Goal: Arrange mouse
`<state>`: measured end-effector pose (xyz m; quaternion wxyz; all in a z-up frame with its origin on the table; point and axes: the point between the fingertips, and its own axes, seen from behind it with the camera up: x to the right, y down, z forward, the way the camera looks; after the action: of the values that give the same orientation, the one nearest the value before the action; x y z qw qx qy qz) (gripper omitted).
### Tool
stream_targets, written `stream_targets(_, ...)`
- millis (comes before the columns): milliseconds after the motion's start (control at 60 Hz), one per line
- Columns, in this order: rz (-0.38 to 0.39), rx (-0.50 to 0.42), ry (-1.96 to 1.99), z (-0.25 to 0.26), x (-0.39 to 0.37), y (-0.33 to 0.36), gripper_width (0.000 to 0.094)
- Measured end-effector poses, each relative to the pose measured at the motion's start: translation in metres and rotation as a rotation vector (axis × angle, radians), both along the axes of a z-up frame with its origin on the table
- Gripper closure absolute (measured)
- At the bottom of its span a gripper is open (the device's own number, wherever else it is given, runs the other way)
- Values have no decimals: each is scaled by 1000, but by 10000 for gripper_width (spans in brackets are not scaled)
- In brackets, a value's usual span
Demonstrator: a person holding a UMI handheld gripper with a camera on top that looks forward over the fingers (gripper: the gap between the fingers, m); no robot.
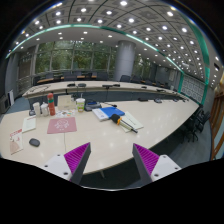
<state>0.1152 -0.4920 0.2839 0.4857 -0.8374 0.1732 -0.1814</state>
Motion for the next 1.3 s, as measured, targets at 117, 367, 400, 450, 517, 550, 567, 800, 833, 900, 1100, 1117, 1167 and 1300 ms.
stream_targets(117, 13, -4, 31, -15, -10, 7, 80)
stream_targets(367, 67, -90, 54, -76, -46, 19, 79)
stream_targets(400, 82, -103, 57, -94, -59, 26, 79)
stream_targets(450, 113, -131, 65, -111, -79, 33, 77)
stream_targets(517, 161, -152, 79, -140, -114, 53, 76)
stream_targets(550, 189, -155, 87, -153, -132, 65, 79)
stream_targets(567, 202, -157, 92, -160, -142, 71, 77)
stream_targets(800, 382, -142, 172, -228, -287, 172, 79)
stream_targets(833, 406, -142, 175, -237, -306, 187, 80)
stream_targets(900, 451, -143, 183, -251, -340, 218, 81)
stream_targets(1100, 499, -182, 155, -288, -399, 288, 84)
stream_targets(1117, 501, -185, 153, -291, -399, 292, 85)
stream_targets(1167, 498, -194, 137, -296, -405, 306, 85)
stream_targets(1300, 505, -189, 109, -294, -407, 346, 85)
